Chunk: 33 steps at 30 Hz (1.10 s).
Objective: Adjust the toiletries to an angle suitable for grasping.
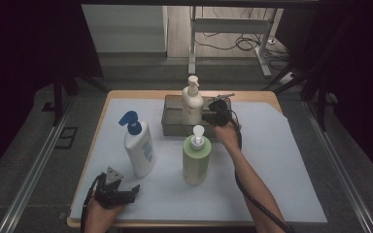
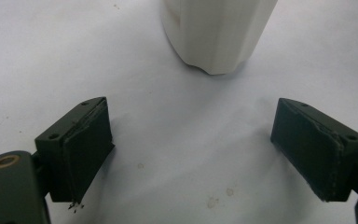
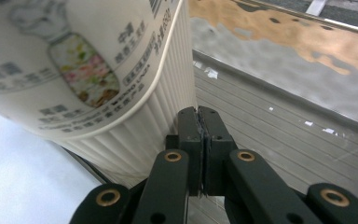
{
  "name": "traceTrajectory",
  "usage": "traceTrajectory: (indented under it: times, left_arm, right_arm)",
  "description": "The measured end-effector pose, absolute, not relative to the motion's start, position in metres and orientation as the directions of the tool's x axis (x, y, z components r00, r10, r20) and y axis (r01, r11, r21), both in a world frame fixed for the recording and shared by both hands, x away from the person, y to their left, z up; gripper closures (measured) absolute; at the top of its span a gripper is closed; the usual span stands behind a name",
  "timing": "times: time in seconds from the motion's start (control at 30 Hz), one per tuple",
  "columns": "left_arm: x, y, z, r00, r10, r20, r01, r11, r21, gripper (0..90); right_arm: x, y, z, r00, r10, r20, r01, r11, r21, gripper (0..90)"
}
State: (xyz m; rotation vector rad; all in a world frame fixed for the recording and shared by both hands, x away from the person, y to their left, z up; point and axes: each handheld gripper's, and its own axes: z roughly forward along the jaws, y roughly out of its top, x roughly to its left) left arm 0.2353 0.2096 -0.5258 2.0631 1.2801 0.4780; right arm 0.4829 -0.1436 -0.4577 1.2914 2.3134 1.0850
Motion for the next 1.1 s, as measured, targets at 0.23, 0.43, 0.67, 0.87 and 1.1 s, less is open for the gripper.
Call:
traceTrajectory:
  times: [0.23,0.43,0.67,0.87,1.1]
  left_arm:
    - [0.235,0.21,-0.526,0.456,0.89,-0.033,0.651,-0.307,0.694,12.1]
    - [0.235,0.21,-0.526,0.455,0.89,-0.033,0.651,-0.307,0.694,12.0]
    - [0.235,0.21,-0.526,0.456,0.89,-0.033,0.651,-0.308,0.694,12.0]
    - [0.235,0.21,-0.526,0.456,0.89,-0.033,0.651,-0.307,0.694,12.0]
    - [0.235,0.209,-0.526,0.455,0.89,-0.034,0.651,-0.307,0.694,12.0]
  right_arm:
    - [0.485,-0.134,-0.458,-0.567,0.815,0.119,0.612,0.319,0.724,88.3]
    - [0.486,-0.129,-0.458,-0.574,0.808,0.13,0.61,0.317,0.726,88.4]
    - [0.488,-0.127,-0.457,-0.578,0.806,0.128,0.608,0.322,0.726,88.2]
    - [0.489,-0.126,-0.459,-0.576,0.806,0.132,0.619,0.326,0.714,88.3]
    - [0.49,-0.12,-0.459,-0.582,0.803,0.132,0.625,0.337,0.704,88.2]
